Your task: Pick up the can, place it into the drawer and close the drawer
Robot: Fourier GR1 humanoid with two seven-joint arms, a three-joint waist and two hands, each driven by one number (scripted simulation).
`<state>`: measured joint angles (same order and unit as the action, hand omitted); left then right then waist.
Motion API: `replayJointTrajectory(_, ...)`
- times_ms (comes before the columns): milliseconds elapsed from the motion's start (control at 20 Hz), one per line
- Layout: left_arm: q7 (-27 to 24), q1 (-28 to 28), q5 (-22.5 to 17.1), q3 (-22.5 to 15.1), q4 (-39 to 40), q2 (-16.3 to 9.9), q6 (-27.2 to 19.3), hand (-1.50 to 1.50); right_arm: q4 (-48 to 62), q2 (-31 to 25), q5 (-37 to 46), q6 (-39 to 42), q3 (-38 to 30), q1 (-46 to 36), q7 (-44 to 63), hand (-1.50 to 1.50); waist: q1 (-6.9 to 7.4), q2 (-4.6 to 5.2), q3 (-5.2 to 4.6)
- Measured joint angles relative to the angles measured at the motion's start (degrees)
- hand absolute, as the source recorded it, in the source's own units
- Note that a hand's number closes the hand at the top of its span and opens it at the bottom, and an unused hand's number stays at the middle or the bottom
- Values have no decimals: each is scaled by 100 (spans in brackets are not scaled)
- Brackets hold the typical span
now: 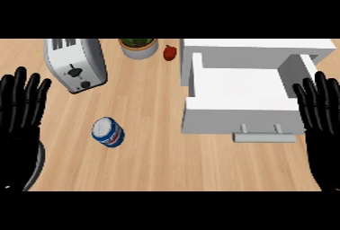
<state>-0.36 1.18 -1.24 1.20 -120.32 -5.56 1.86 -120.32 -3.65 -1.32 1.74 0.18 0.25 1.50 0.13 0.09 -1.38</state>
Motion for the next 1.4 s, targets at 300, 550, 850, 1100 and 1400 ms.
replayJointTrajectory(300,-189,124,-1247,34,368,-476,1265,-150,-74,-27,52,32,80,-38,90,-150,-36,1,100)
replayJointTrajectory(550,569,-180,-1711,125,782,-1163,1929,-150,7,56,177,-415,-287,406,743,-150,-76,3,126)
replayJointTrajectory(850,1191,-382,-2582,603,732,-1685,2508,-150,-199,-100,-105,-327,-756,833,1009,-150,-34,-13,137)
replayJointTrajectory(1100,1558,-506,-3177,1040,587,-1952,2790,-150,-231,-231,-617,85,-1273,1345,694,-150,-30,-19,140)
replayJointTrajectory(1400,1820,-601,-3750,1559,700,-2130,3096,-150,-182,-253,-971,484,-1646,1642,426,-150,-26,-18,140)
